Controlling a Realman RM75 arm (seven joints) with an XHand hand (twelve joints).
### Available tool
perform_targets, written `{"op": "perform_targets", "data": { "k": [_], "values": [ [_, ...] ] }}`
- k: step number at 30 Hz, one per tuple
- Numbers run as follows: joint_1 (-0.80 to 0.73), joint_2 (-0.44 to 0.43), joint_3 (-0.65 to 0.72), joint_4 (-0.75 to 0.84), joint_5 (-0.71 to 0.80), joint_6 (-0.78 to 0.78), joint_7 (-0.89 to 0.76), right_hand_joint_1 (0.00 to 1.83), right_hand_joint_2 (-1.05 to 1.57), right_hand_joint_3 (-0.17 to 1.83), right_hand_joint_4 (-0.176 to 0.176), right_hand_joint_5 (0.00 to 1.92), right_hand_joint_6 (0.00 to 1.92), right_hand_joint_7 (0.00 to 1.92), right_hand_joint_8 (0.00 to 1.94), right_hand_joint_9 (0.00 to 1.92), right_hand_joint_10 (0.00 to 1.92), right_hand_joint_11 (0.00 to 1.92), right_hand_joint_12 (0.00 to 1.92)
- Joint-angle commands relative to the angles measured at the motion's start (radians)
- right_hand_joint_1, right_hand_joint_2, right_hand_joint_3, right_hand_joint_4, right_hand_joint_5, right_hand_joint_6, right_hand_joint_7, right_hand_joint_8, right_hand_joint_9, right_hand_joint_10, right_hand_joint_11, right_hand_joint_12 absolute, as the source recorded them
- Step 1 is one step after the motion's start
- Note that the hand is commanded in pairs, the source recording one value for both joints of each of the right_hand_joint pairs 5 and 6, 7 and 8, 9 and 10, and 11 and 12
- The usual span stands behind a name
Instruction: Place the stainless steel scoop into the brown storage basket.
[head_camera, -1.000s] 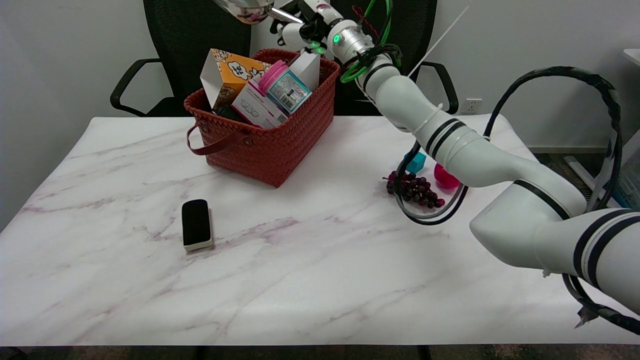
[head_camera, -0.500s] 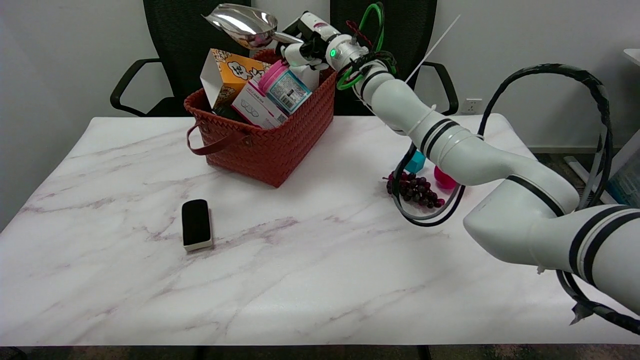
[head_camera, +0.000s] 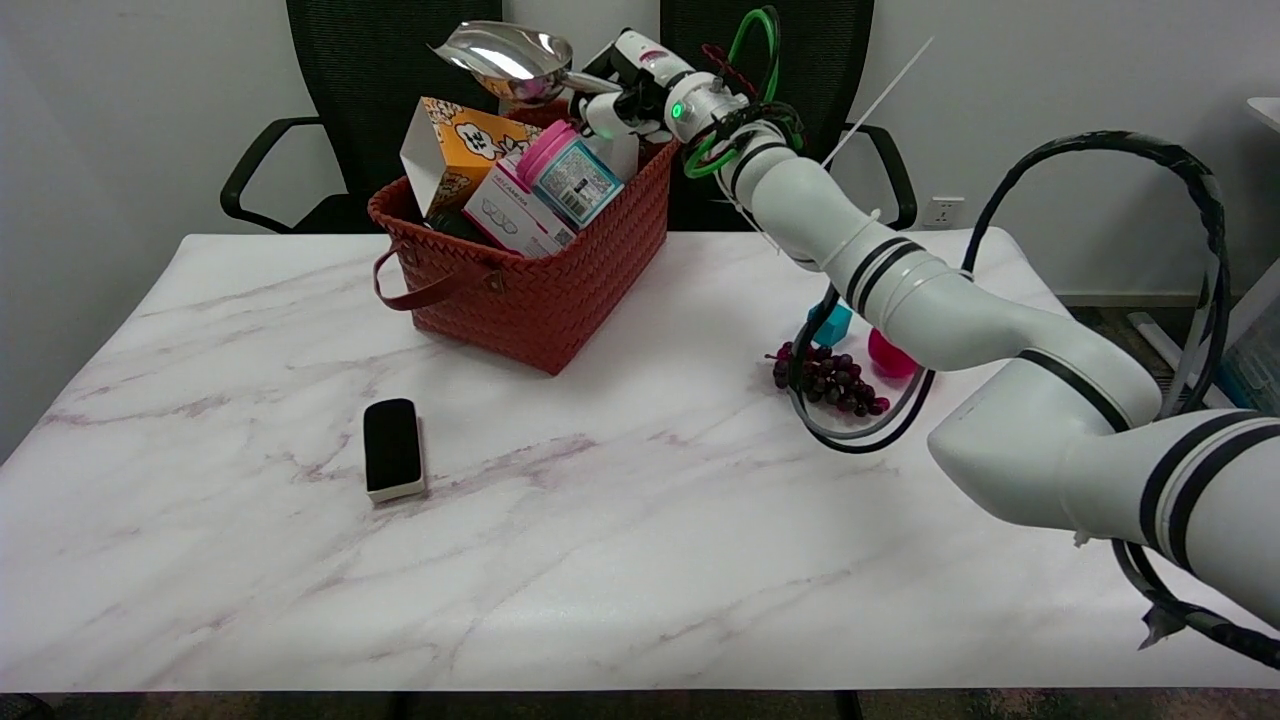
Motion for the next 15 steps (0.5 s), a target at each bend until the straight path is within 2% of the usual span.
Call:
{"op": "perform_targets", "data": {
  "k": [1,4,6,15],
  "values": [
    [-0.026,0.023,0.043,0.032,0.005,0.002,-0.073,0.83,1.27,0.99,0.000,1.23,1.23,1.74,1.74,1.80,1.80,1.57,1.57],
    [-0.032,0.031,0.043,0.040,0.005,0.002,-0.073,0.95,0.94,1.17,0.000,0.90,0.90,1.49,1.49,1.54,1.54,1.47,1.47],
    [-0.035,0.033,0.045,0.044,0.005,0.002,-0.073,0.96,0.87,1.20,0.000,0.77,0.77,1.41,1.41,1.43,1.43,1.42,1.42],
    [-0.041,0.046,0.050,0.057,0.005,0.004,-0.073,1.00,0.86,1.18,0.000,0.60,0.60,1.32,1.32,1.35,1.35,1.36,1.36]
  ]
}}
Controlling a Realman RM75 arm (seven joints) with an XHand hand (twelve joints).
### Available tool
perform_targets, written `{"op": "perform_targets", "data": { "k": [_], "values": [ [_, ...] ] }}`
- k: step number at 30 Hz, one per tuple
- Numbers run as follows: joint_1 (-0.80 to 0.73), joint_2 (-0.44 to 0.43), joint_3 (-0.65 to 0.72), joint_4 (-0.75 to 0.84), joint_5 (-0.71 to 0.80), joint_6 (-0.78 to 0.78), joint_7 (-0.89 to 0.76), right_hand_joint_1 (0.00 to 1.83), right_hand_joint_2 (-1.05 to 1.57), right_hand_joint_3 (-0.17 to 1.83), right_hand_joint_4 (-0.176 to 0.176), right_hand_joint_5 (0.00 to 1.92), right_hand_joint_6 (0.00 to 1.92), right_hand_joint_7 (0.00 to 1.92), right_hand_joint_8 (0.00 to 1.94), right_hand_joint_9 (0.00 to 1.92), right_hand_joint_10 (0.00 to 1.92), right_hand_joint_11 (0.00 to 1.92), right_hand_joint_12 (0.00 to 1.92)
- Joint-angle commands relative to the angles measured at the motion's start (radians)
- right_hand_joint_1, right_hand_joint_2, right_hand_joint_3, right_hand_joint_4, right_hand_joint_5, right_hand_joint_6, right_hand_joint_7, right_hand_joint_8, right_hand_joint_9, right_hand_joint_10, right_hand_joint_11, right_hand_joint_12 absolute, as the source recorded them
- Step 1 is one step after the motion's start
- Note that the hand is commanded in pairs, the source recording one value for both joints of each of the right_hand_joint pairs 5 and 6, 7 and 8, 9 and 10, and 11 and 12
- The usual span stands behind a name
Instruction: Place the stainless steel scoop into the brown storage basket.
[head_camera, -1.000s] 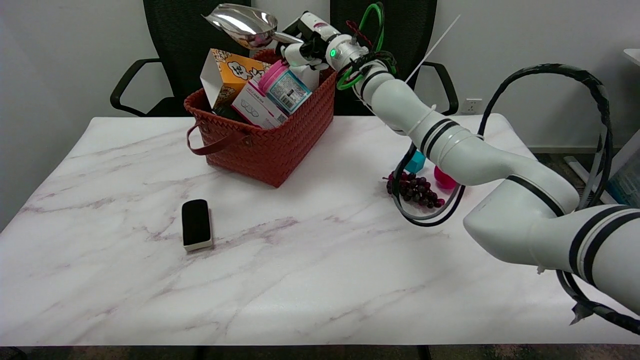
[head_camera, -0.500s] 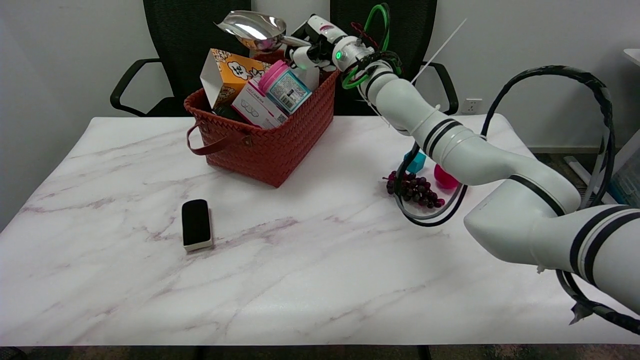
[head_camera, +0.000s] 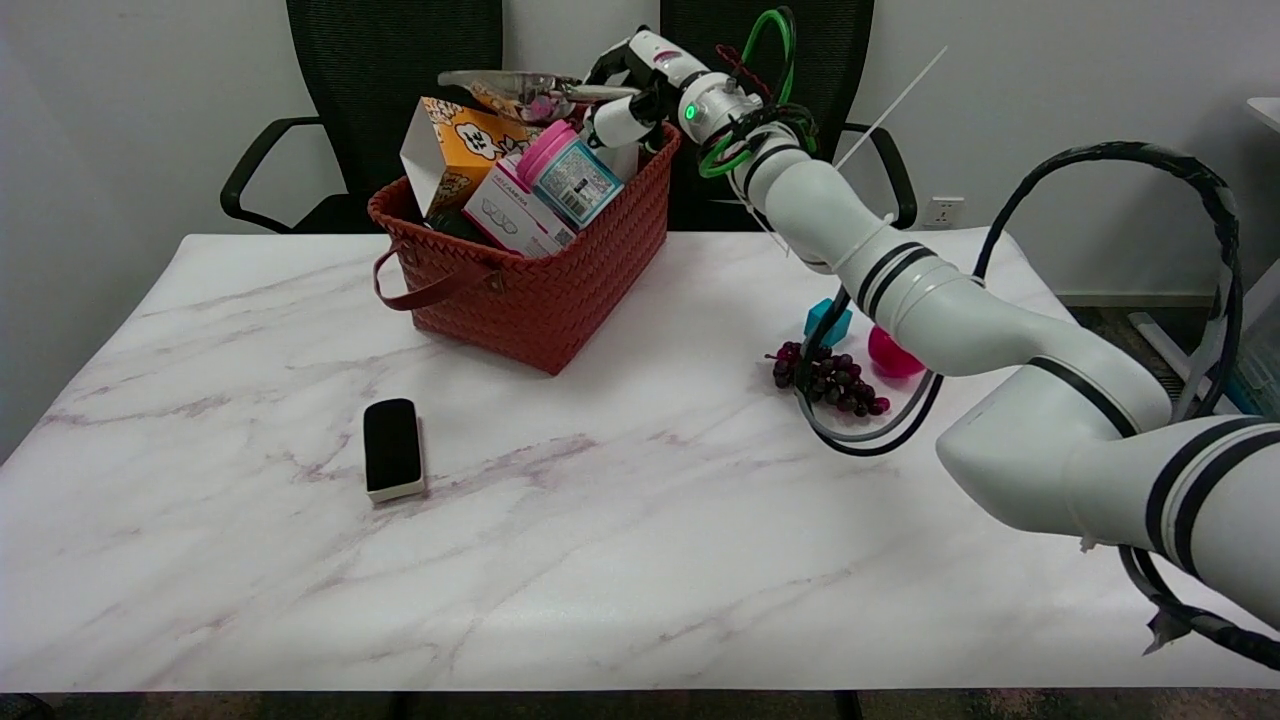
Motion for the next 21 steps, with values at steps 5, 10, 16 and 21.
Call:
{"op": "perform_targets", "data": {
  "k": [5,10,16,21],
  "values": [
    [-0.021,0.033,0.017,0.035,0.002,0.007,-0.022,1.00,0.88,1.17,0.000,0.57,0.57,1.30,1.30,1.33,1.33,1.31,1.31],
    [-0.025,0.039,0.017,0.040,0.002,0.009,-0.022,1.04,0.86,1.20,0.000,0.43,0.43,1.10,1.10,0.82,0.82,0.55,0.55],
    [-0.026,0.044,0.017,0.041,0.002,0.006,-0.022,1.10,0.79,1.27,0.000,0.32,0.32,0.74,0.74,0.42,0.42,0.22,0.22],
    [-0.022,0.044,0.017,0.035,0.002,0.003,-0.022,1.11,0.42,1.28,0.000,0.31,0.31,0.53,0.53,0.37,0.37,0.17,0.17]
  ]
}}
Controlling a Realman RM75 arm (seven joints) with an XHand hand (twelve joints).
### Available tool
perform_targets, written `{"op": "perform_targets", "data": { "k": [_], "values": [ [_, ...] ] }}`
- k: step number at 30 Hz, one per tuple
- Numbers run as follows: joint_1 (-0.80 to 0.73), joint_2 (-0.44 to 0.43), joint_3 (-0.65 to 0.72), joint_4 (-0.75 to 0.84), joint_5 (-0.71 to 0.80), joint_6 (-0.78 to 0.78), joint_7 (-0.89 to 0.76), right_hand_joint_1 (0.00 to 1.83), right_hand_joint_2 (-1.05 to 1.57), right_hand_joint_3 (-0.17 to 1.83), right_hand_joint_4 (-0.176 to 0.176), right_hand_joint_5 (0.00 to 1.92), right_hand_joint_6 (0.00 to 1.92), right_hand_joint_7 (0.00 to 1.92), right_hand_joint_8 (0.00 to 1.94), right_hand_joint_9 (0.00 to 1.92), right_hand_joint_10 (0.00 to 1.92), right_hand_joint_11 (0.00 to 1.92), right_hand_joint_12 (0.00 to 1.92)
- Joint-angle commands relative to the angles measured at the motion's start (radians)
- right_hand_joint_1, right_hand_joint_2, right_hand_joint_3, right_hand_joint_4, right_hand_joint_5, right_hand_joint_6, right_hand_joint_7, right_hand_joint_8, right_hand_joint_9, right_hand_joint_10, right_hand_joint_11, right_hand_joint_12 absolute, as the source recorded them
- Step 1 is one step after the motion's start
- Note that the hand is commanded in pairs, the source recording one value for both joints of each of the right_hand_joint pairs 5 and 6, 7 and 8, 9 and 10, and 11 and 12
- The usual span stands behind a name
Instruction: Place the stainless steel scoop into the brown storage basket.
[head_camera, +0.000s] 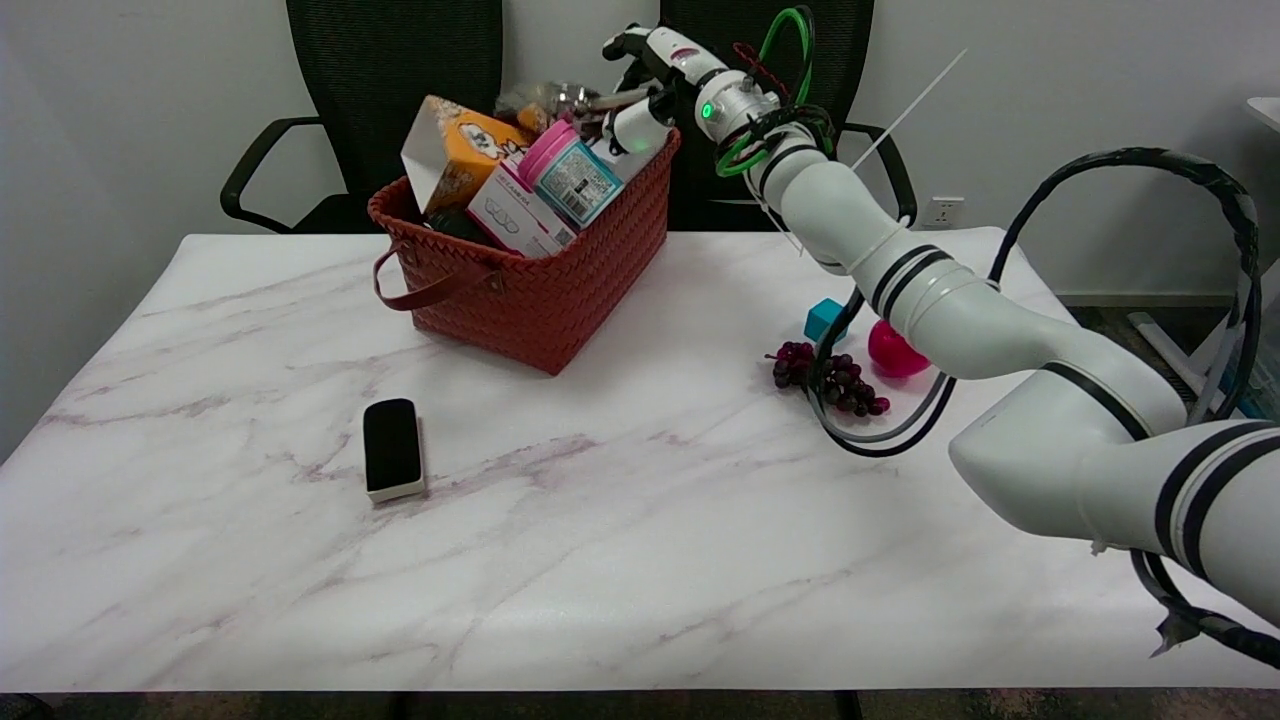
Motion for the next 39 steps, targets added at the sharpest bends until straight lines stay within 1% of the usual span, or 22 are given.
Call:
{"op": "perform_targets", "data": {
  "k": [1,6,12,15,16,18,20,24,27,28,33,35,39],
  "values": [
    [-0.002,0.012,0.003,0.002,0.000,-0.003,-0.004,1.11,0.42,1.26,0.000,0.30,0.30,0.53,0.53,0.37,0.37,0.16,0.16],
    [0.001,0.012,0.003,0.008,0.000,-0.003,-0.004,1.11,0.42,1.26,0.000,0.29,0.29,0.52,0.52,0.37,0.37,0.15,0.15],
    [-0.009,0.017,0.013,0.033,0.000,0.007,-0.004,1.09,0.49,1.19,0.000,0.27,0.27,0.51,0.51,0.37,0.37,0.14,0.14],
    [-0.036,0.048,0.035,0.112,-0.009,0.016,-0.007,1.09,0.51,1.17,0.000,0.28,0.28,0.53,0.53,0.43,0.43,0.16,0.16],
    [-0.055,0.072,0.043,0.163,-0.005,0.027,-0.019,1.09,0.54,1.15,0.000,0.27,0.27,0.59,0.59,0.50,0.50,0.21,0.21],
    [-0.092,0.112,0.065,0.246,0.002,0.044,-0.041,1.09,0.60,1.11,0.000,0.26,0.26,0.68,0.68,0.58,0.58,0.28,0.28],
    [-0.150,0.152,0.111,0.328,0.009,0.071,-0.047,1.11,0.63,1.07,0.000,0.23,0.23,0.74,0.74,0.62,0.62,0.31,0.31],
    [-0.291,0.214,0.200,0.522,0.049,0.158,-0.073,1.13,0.64,1.03,0.000,0.21,0.21,0.78,0.78,0.65,0.65,0.39,0.39],
    [-0.418,0.257,0.290,0.639,0.050,0.200,-0.102,1.13,0.64,1.03,0.000,0.23,0.23,0.79,0.79,0.66,0.66,0.40,0.40],
    [-0.470,0.270,0.340,0.674,0.050,0.210,-0.099,1.13,0.64,1.04,0.000,0.23,0.23,0.79,0.79,0.66,0.66,0.41,0.41],
    [-0.646,0.300,0.526,0.788,0.050,0.225,-0.096,1.13,0.64,1.06,0.000,0.23,0.23,0.80,0.80,0.66,0.66,0.41,0.41],
    [-0.701,0.305,0.580,0.840,0.050,0.243,-0.095,1.13,0.64,1.07,0.000,0.24,0.24,0.80,0.80,0.66,0.66,0.42,0.42],
    [-0.879,0.313,0.673,0.969,0.050,0.276,-0.090,1.13,0.64,1.09,0.000,0.25,0.25,0.78,0.78,0.66,0.66,0.45,0.45]
  ]
}}
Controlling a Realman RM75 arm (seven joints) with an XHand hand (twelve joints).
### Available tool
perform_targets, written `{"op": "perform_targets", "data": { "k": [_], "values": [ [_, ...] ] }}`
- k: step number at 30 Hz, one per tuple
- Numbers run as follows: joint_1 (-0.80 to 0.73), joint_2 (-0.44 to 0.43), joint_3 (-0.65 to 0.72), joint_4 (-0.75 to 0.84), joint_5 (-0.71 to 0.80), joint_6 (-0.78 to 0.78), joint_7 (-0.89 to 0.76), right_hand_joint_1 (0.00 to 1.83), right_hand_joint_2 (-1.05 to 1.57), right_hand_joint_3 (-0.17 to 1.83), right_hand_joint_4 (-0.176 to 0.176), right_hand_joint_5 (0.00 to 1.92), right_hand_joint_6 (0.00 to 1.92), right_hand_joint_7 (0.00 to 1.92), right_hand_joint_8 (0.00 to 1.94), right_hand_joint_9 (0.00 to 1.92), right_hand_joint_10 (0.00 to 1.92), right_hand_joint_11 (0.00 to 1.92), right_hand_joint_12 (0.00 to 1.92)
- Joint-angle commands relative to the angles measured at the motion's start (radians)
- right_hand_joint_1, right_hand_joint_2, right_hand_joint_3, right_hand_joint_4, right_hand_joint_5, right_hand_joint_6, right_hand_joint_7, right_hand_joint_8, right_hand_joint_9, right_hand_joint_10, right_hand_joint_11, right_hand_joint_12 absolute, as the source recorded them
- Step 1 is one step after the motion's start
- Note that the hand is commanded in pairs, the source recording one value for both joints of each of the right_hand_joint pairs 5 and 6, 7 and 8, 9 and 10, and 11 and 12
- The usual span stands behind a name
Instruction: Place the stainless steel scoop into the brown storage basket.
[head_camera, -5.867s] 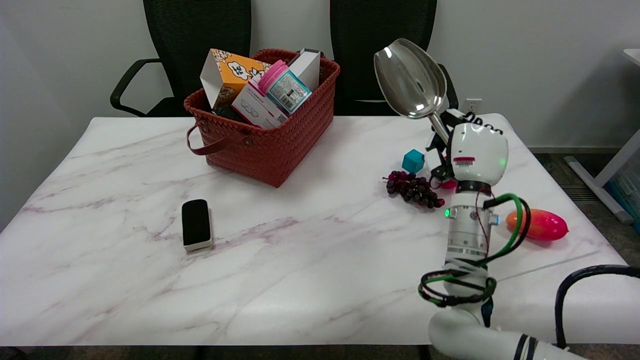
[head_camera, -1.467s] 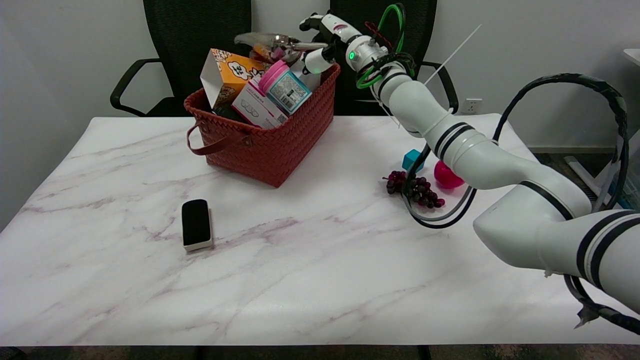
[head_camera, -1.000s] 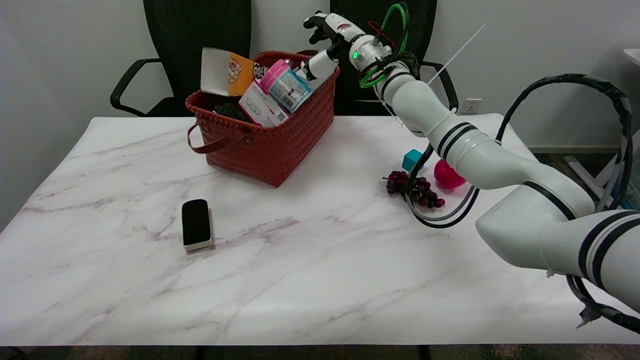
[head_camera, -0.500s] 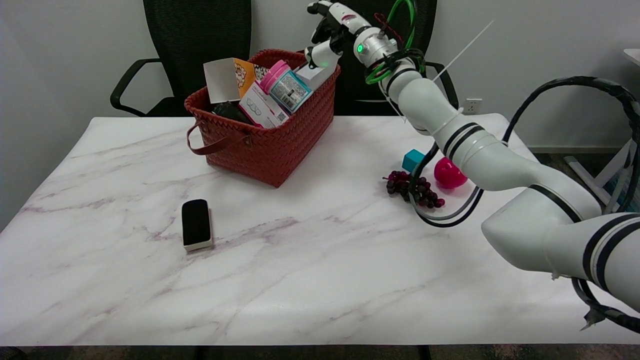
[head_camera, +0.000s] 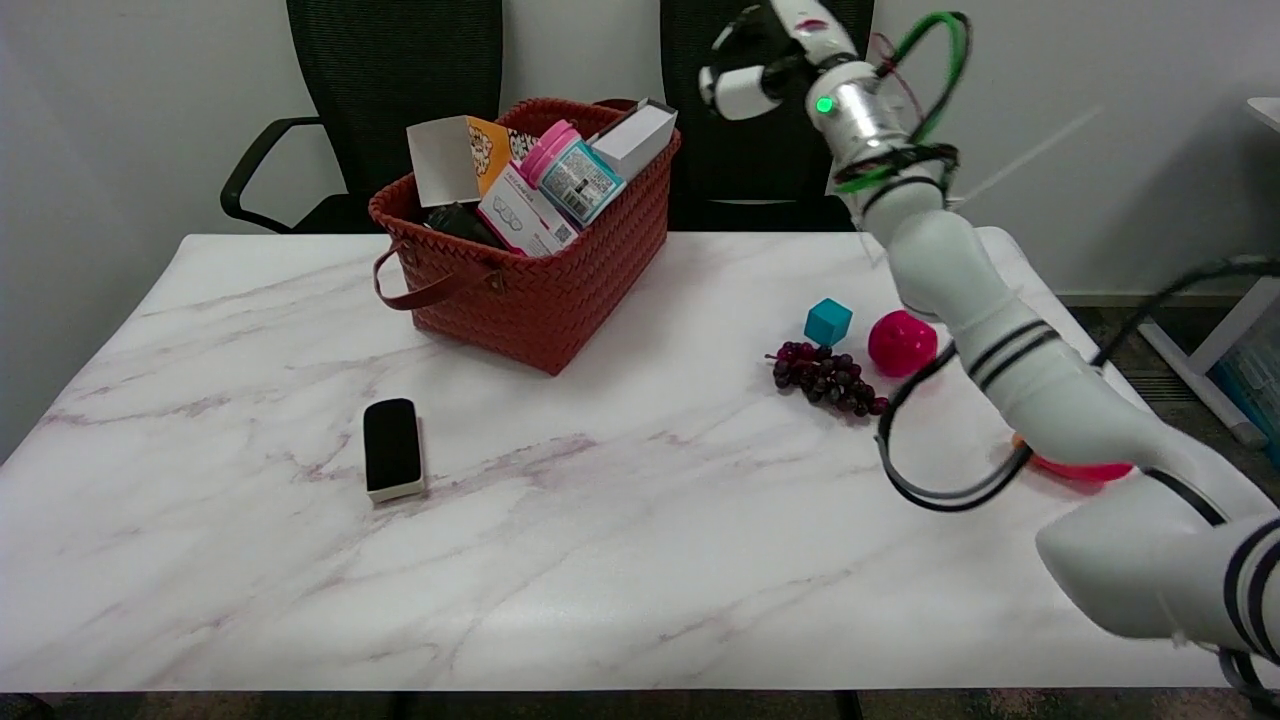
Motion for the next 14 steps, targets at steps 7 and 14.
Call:
{"op": "perform_targets", "data": {
  "k": [7,14],
  "values": [
    [-0.843,0.101,0.441,0.681,0.011,0.284,-0.033,1.13,0.44,1.27,0.000,0.27,0.27,0.64,0.64,0.54,0.54,0.45,0.45],
    [-0.940,0.068,0.411,0.703,0.011,0.286,-0.033,1.12,0.29,1.34,0.000,0.24,0.24,0.57,0.57,0.51,0.51,0.45,0.45]
  ]
}}
